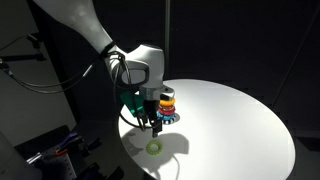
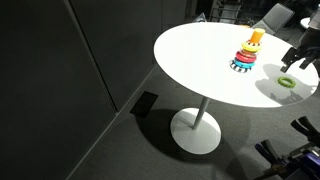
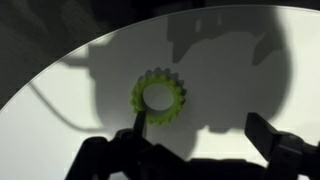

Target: Put the yellow ring on the orange stand

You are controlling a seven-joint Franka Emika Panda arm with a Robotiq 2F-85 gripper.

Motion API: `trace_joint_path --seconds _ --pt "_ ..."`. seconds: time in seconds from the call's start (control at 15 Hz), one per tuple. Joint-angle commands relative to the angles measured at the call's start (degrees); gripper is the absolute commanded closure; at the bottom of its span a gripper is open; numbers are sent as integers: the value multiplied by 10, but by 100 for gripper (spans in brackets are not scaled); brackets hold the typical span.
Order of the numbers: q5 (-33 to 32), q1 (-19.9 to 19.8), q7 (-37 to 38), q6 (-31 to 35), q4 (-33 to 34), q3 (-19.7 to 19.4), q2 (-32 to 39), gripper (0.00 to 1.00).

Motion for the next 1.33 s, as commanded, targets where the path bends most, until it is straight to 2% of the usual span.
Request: trace_joint_path --seconds 0.0,0.47,1.27 --pt "-4 -5 1 29 19 -1 37 0" --pt "2 -14 -1 93 10 -6 77 0" --pt "47 -55 -21 111 10 11 100 0"
